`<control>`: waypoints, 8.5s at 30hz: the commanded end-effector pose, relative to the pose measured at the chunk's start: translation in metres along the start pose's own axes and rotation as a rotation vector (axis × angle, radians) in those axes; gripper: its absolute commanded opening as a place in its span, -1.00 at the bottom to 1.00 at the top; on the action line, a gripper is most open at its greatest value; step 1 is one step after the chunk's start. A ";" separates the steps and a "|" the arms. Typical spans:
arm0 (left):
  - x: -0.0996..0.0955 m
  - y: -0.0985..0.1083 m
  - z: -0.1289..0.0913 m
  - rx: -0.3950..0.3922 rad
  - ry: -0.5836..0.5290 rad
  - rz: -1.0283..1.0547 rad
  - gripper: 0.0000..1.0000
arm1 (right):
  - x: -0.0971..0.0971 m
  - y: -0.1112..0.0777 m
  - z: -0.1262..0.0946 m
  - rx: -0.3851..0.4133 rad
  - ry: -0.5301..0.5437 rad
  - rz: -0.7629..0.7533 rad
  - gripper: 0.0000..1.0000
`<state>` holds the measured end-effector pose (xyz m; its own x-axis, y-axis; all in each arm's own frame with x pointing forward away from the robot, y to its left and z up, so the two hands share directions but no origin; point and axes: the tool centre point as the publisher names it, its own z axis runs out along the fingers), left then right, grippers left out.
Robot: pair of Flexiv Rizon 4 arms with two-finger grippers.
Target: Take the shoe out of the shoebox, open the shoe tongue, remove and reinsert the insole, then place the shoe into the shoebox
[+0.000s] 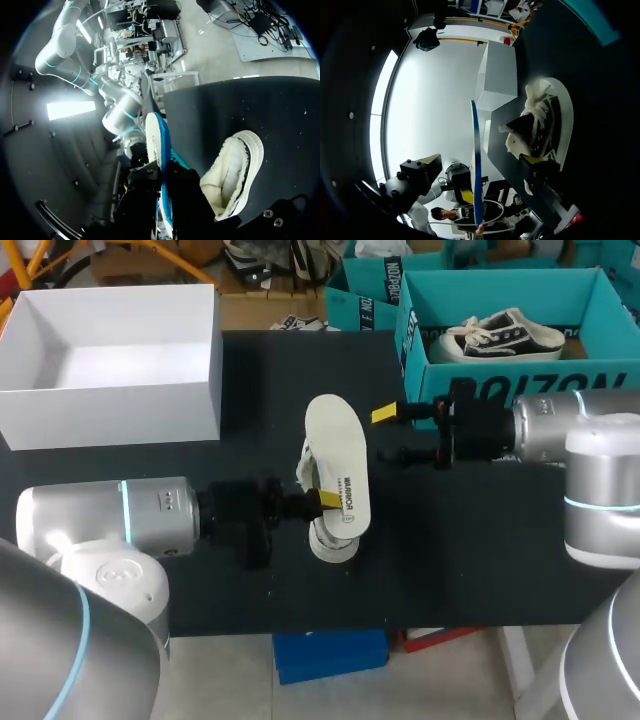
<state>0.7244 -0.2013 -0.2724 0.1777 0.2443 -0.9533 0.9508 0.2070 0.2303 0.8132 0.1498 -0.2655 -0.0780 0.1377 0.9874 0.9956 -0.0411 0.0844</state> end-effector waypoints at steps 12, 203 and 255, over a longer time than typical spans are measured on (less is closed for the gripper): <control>-0.001 -0.001 -0.001 -0.002 0.003 0.001 -1.00 | -0.002 -0.006 0.026 0.153 -0.014 -0.014 0.73; -0.028 0.128 0.019 0.054 1.192 0.038 1.00 | 0.001 -0.012 0.037 0.204 -0.037 -0.004 -1.00; -0.037 0.125 0.005 0.032 1.185 0.041 1.00 | 0.001 -0.012 0.037 0.204 -0.037 -0.004 -1.00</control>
<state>0.8489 -0.1947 -0.2117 -0.1247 0.9799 -0.1559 0.9631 0.1573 0.2185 0.8030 0.1862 -0.2703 -0.0846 0.1723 0.9814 0.9854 0.1605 0.0567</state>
